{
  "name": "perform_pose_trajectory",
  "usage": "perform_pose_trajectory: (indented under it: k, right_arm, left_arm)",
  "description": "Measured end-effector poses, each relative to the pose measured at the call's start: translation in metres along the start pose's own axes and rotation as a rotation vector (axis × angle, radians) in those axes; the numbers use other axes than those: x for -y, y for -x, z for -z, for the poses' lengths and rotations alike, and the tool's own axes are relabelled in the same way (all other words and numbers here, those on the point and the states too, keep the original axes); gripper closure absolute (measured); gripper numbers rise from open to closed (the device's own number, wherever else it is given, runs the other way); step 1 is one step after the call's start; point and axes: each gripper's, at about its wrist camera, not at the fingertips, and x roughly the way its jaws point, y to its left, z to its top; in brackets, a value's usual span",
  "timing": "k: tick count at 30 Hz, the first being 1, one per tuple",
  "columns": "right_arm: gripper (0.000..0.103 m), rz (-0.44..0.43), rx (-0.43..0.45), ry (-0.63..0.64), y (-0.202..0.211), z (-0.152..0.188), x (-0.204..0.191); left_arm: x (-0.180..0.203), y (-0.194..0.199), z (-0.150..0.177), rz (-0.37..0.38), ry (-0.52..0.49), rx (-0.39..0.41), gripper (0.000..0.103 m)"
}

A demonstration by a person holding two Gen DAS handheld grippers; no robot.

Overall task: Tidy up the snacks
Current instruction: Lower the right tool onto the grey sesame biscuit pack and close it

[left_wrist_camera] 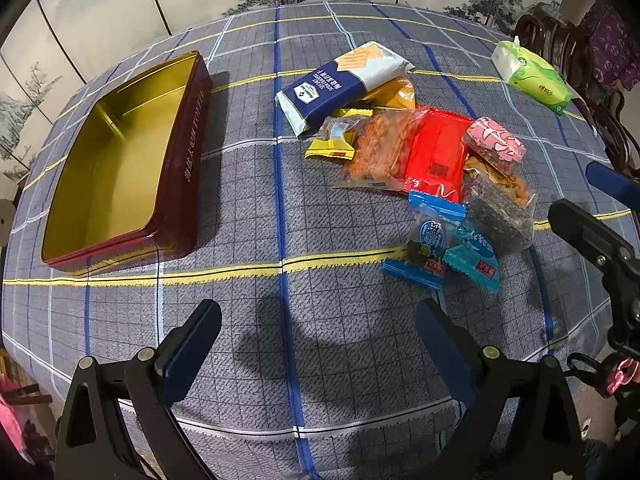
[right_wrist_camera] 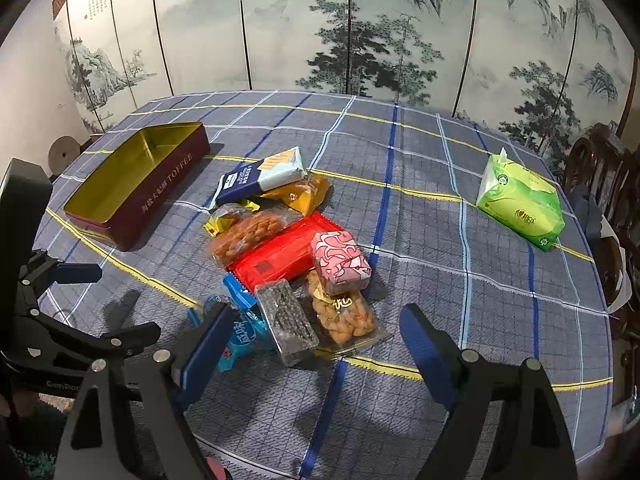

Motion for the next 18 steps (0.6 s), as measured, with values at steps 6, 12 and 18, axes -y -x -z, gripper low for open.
perform_pose_trajectory:
  k: [6,12,18]
  right_arm:
    - [0.026,-0.015,-0.017,0.003,-0.003,0.004,0.000]
    - [0.048,-0.037,-0.053,0.020,-0.011,0.009,-0.001]
    - [0.053,-0.060,-0.080,0.045,-0.022,0.009,-0.004]
  left_arm:
    - [-0.003,-0.001,0.000,0.002,0.005,-0.002,0.009]
    - [-0.008,-0.004,0.000,0.003,0.016,-0.007,0.014]
    - [-0.012,-0.007,0.000,0.014,0.018,-0.009,0.015]
